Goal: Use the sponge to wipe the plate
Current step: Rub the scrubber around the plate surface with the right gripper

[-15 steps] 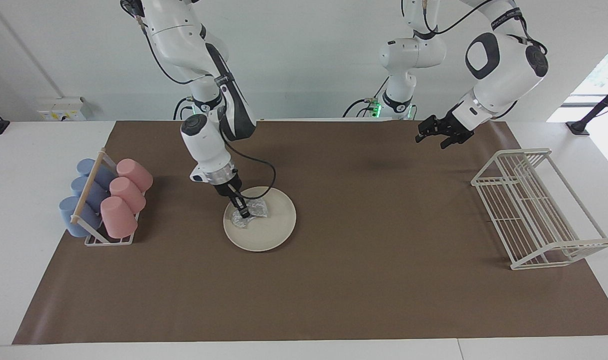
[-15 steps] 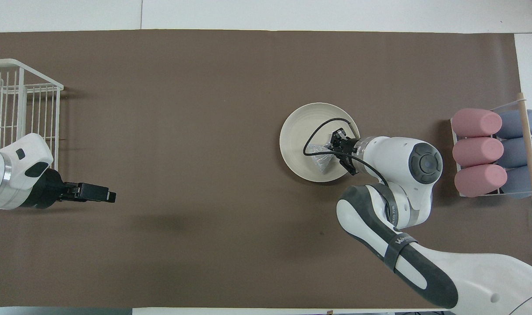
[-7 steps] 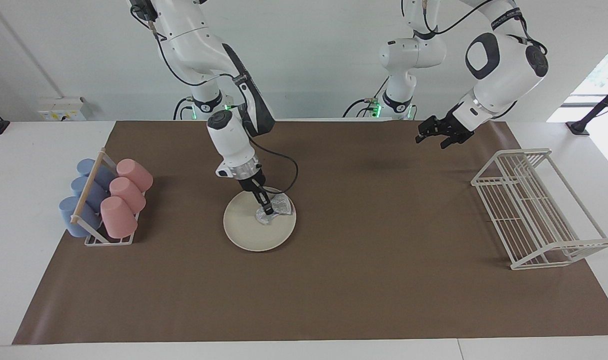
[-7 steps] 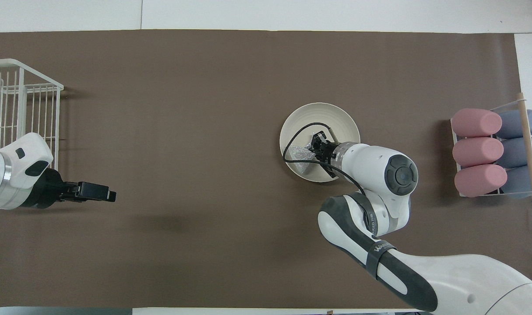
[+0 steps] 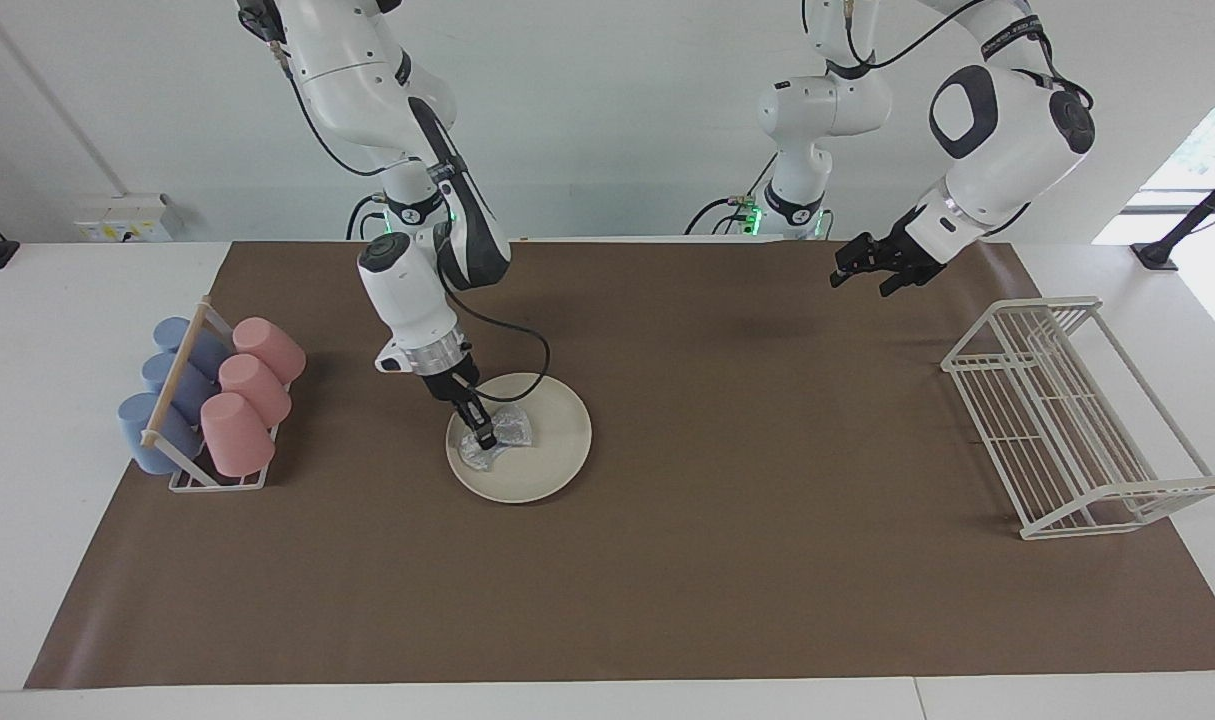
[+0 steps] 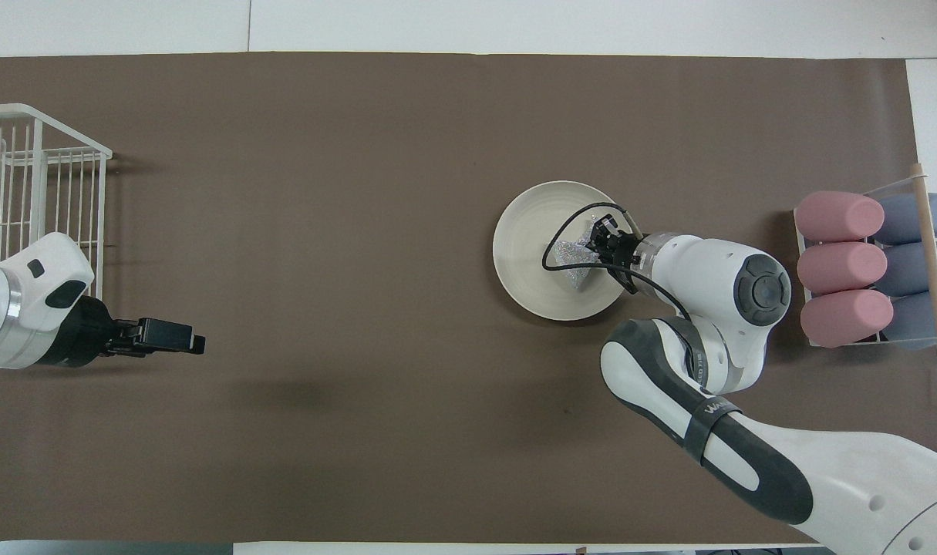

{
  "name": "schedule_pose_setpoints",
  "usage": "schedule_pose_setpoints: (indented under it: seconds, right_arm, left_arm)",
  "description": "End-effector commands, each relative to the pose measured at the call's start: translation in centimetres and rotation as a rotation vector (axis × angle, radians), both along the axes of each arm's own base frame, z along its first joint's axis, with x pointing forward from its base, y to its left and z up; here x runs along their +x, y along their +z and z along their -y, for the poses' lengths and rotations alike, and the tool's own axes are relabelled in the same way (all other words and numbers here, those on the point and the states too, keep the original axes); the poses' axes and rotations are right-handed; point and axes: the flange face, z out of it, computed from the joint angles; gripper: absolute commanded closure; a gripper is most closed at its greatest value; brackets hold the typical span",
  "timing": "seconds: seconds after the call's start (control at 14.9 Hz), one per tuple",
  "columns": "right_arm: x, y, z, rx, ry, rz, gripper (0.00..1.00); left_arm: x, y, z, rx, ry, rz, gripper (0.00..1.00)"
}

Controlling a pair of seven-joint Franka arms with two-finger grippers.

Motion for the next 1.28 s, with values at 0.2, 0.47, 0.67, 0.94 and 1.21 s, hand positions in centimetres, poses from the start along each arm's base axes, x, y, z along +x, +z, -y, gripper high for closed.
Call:
schedule_pose_setpoints:
  seconds: [0.2, 0.47, 0.67, 0.94, 1.21]
  right_arm:
    - [-3.9, -3.3, -8.7, 0.083, -0.133, -0.148, 1.00]
    - [-4.1, -3.2, -9.5, 0.096, -0.163, -0.158, 1.00]
    - [-2.7, -1.5, -10.0, 0.111, -0.163, -0.142, 1.00]
    - [-0.2, 5.1, -13.6, 0.111, -0.201, -0.264, 1.00]
    - [1.4, 14.8, -16.4, 0.071, -0.292, -0.326, 1.00]
  left_arm:
    - [0.6, 0.2, 0.4, 0.029, 0.013, 0.012, 0.00]
    - [0.6, 0.2, 0.4, 0.029, 0.013, 0.012, 0.00]
    - [0.5, 0.2, 0.5, 0.031, 0.020, 0.008, 0.00]
    - [0.5, 0.2, 1.2, 0.034, 0.026, 0.006, 0.00]
    - [0.5, 0.2, 1.2, 0.032, 0.031, 0.005, 0.00]
